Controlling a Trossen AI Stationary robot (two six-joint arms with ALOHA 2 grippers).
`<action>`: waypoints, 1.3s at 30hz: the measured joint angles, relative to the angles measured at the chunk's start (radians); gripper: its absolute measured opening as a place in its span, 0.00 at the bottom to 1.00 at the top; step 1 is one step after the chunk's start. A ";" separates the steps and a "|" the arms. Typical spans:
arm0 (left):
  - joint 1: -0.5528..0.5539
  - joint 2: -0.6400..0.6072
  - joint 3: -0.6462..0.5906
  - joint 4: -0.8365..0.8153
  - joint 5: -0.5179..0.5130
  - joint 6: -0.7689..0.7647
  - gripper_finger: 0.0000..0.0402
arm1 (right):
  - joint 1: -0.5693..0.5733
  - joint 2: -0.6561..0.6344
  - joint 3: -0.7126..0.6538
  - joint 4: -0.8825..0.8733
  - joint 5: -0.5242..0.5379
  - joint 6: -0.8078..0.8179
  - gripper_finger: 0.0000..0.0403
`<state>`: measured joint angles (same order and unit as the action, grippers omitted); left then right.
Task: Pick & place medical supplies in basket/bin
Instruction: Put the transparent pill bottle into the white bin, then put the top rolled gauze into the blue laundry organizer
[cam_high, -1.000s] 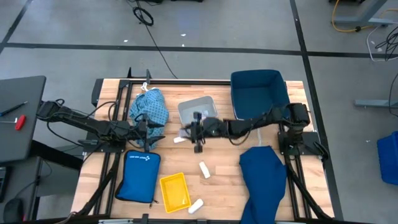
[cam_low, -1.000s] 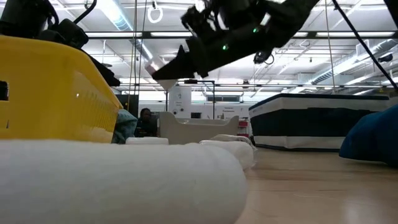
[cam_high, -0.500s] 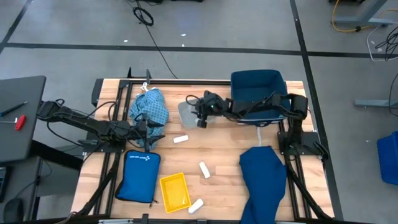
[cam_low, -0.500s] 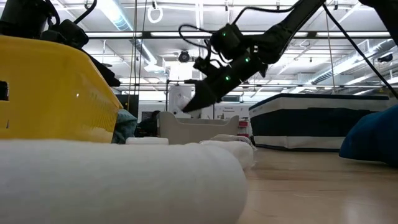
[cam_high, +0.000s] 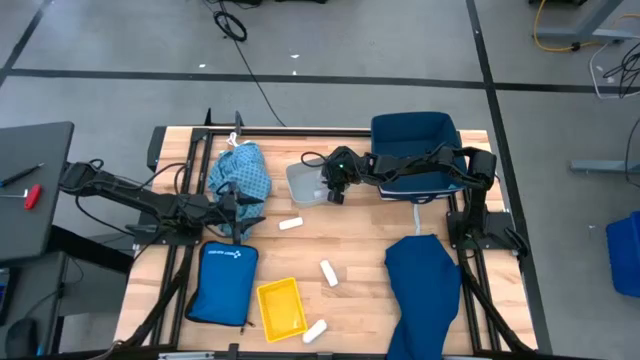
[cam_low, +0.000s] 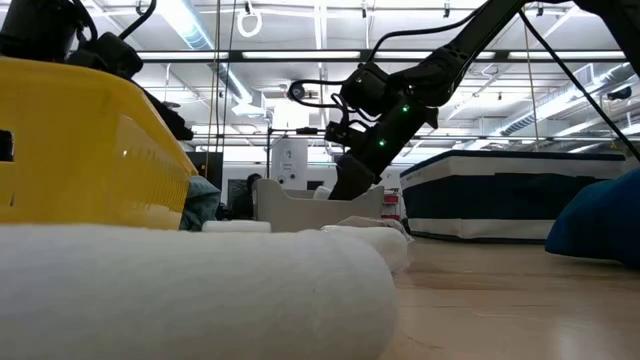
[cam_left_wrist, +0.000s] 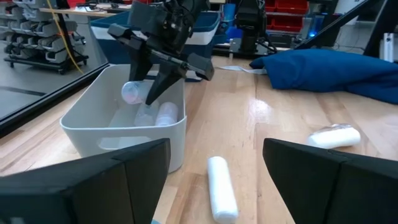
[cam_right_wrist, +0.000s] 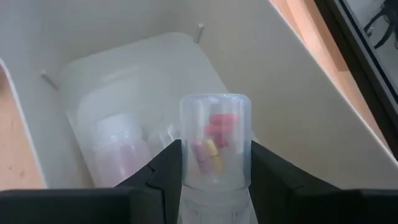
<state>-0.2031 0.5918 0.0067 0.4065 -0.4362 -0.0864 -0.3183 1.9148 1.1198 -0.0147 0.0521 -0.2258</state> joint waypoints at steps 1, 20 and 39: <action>0.000 0.000 0.000 -0.004 -0.005 0.000 0.65 | 0.000 0.000 0.000 -0.003 0.000 -0.004 0.39; 0.000 0.000 0.000 -0.004 -0.012 0.005 0.65 | 0.022 0.000 0.000 0.272 -0.050 -0.022 0.53; 0.000 0.023 0.000 0.135 -0.005 0.009 0.65 | 0.173 0.001 -0.001 0.777 -0.423 -0.005 0.53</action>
<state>-0.2031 0.6148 0.0066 0.5418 -0.4413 -0.0774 -0.1456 1.9156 1.1191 0.7626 -0.3711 -0.2306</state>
